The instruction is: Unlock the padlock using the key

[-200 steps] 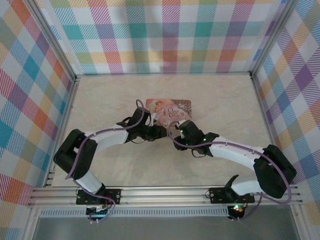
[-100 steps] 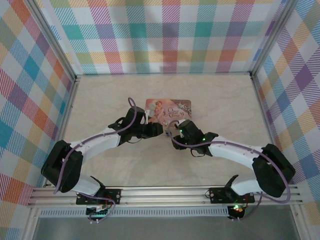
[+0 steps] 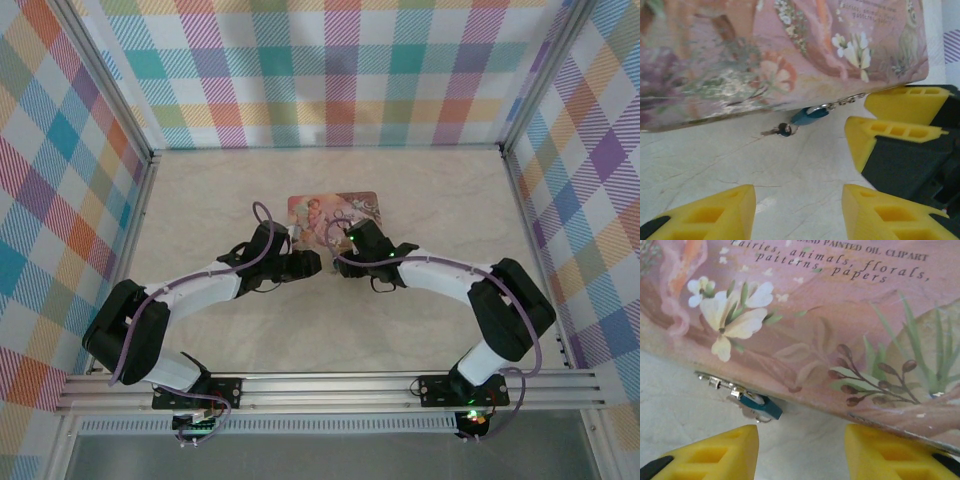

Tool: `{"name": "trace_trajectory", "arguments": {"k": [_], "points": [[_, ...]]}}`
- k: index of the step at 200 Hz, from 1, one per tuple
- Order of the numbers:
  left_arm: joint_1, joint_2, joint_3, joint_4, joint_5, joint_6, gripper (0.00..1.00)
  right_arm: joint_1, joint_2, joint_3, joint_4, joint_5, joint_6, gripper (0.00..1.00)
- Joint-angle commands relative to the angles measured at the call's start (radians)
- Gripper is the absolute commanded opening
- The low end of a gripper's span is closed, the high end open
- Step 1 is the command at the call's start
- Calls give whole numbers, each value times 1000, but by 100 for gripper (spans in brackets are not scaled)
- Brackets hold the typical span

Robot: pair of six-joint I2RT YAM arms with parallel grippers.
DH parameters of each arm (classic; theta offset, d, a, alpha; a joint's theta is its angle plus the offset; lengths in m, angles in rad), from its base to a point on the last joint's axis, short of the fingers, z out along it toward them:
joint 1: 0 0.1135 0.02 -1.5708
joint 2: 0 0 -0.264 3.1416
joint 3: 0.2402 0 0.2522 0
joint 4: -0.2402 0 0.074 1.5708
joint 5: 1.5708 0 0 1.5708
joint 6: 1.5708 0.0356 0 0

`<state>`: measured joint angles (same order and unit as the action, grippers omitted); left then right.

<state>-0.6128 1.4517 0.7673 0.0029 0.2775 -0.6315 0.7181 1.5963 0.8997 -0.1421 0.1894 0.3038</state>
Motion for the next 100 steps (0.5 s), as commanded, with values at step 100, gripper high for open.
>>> {"name": "trace_trajectory", "arguments": {"k": [100], "points": [[68,-101,71,-101,-141,62,57,186,35,-27,66,347,168,51]]}}
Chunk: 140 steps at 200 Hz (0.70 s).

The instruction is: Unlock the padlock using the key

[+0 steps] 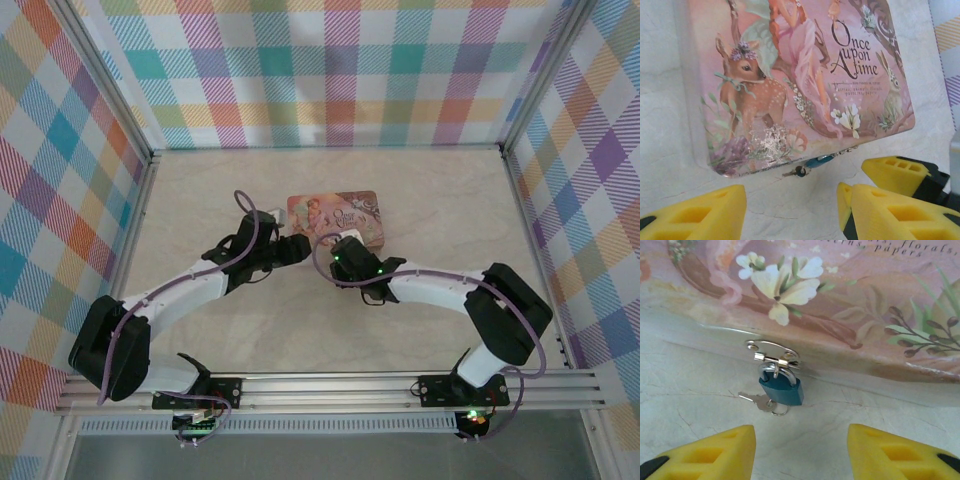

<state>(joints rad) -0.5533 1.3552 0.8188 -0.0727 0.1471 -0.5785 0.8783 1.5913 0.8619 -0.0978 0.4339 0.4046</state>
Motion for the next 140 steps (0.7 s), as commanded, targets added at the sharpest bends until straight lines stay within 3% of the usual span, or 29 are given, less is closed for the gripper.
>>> {"name": "trace_trajectory", "arguments": {"k": [1,140], "points": [[9,-5,20,-26,-11,9,57,27,41,12,22,104,68,51],[32,-4,16,-39,14,12,57,80,270,213,-126,236,233,41]]}}
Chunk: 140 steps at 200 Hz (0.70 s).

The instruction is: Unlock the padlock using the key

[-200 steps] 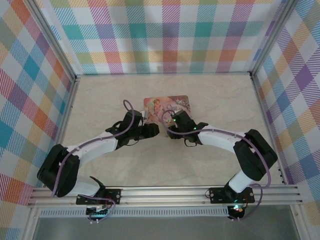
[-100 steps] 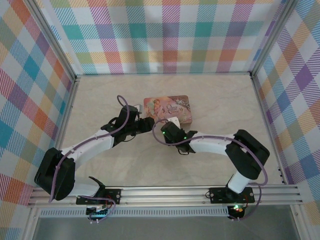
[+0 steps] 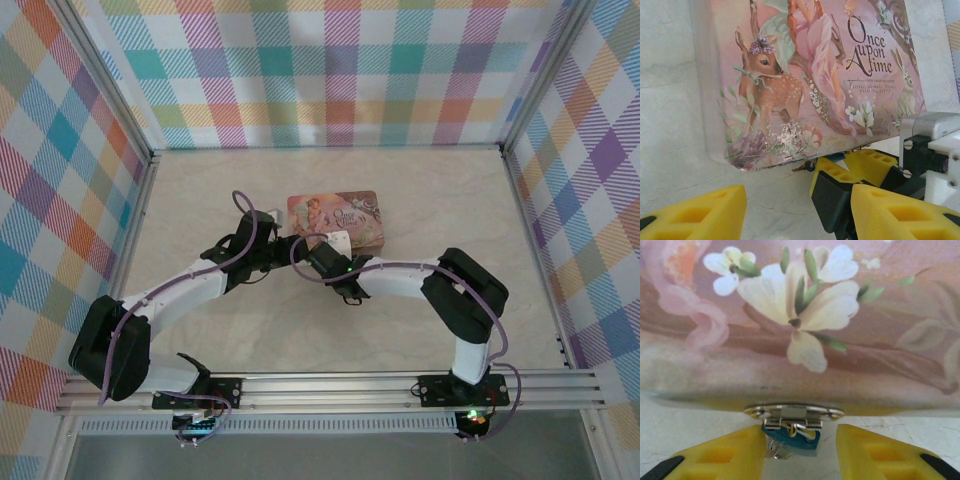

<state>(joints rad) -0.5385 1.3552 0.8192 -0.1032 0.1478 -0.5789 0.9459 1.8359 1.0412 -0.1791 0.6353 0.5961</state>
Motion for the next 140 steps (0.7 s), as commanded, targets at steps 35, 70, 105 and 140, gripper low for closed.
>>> {"name": "trace_trajectory", "arguments": {"k": [35,70,105,140], "points": [[22,-1,9,-5,20,8,57,20,52,55,-75,66,70,40],[25,0,5,0,23,8,57,37,72,59,-78,82,85,39],[33,16,28,-12,-24,8,57,42,92,81,-80,103,75,36],[64,100,98,-16,-48,17,57,43,120,110,-92,115,70,32]]}}
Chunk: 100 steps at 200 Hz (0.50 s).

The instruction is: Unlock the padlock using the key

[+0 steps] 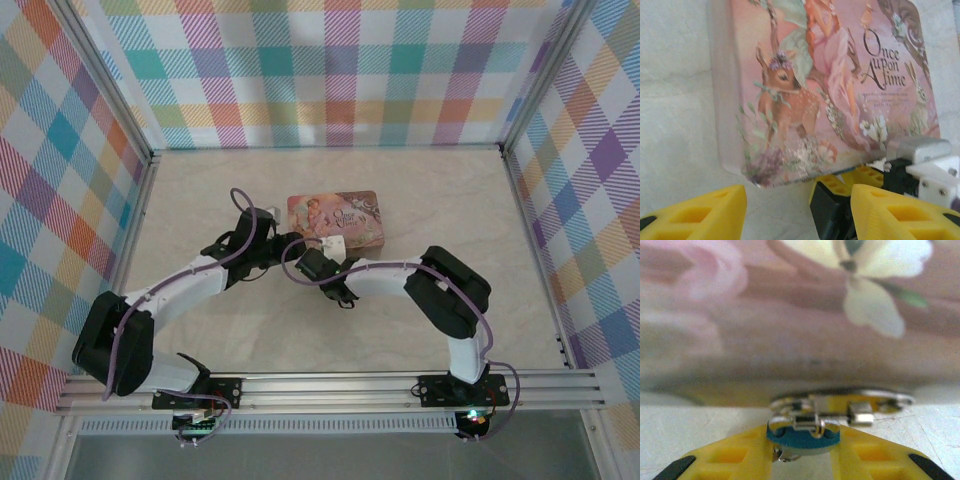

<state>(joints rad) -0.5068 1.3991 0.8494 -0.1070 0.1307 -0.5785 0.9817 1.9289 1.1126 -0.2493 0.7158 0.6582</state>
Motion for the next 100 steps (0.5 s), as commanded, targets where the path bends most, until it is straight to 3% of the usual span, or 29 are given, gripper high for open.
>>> {"name": "trace_trajectory", "arguments": {"k": [1,71,100], "points": [[33,59,69,-13,-29,16,57,7,28,38,-23,35,8,32],[51,188,138,9,-6,-2,56,5,27,25,-2,33,-5,20],[57,207,143,7,-9,5,55,5,-31,-42,63,-55,-50,17]]}}
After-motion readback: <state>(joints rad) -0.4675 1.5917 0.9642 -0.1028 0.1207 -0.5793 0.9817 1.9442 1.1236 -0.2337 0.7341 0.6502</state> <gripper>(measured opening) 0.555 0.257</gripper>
